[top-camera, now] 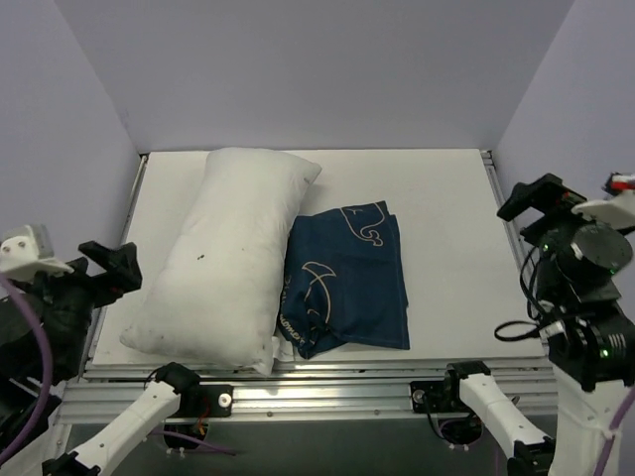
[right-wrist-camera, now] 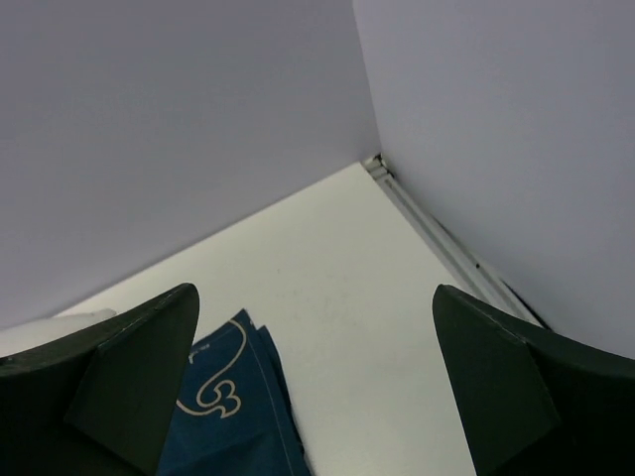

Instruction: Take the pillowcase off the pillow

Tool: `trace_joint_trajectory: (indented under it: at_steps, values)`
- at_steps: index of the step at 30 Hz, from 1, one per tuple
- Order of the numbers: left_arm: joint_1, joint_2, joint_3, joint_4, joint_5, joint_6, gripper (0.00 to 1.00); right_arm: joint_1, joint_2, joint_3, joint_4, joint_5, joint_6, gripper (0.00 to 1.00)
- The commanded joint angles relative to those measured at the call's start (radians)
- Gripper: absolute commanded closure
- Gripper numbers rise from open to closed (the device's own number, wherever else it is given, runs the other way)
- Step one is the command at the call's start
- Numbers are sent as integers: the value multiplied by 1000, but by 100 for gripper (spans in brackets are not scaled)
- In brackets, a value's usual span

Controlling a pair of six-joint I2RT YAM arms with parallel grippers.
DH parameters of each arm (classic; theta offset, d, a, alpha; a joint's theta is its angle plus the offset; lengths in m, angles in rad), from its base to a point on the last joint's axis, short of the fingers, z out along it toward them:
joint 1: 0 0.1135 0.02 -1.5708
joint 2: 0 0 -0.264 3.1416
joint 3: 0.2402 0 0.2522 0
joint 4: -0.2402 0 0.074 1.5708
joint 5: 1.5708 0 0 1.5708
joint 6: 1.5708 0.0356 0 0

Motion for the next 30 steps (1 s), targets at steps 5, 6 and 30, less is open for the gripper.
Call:
trace_joint_trajectory:
  at_steps: [5, 6, 30]
  values:
    - [7, -145, 82, -41, -72, 111, 6, 30, -181, 23, 4, 37, -148, 0]
    - [9, -159, 87, -39, -88, 116, 6, 41, -200, 19, 7, 42, -148, 0]
    - [6, -299, 38, -128, -164, 128, 6, 208, -427, -101, 87, 158, -169, 0]
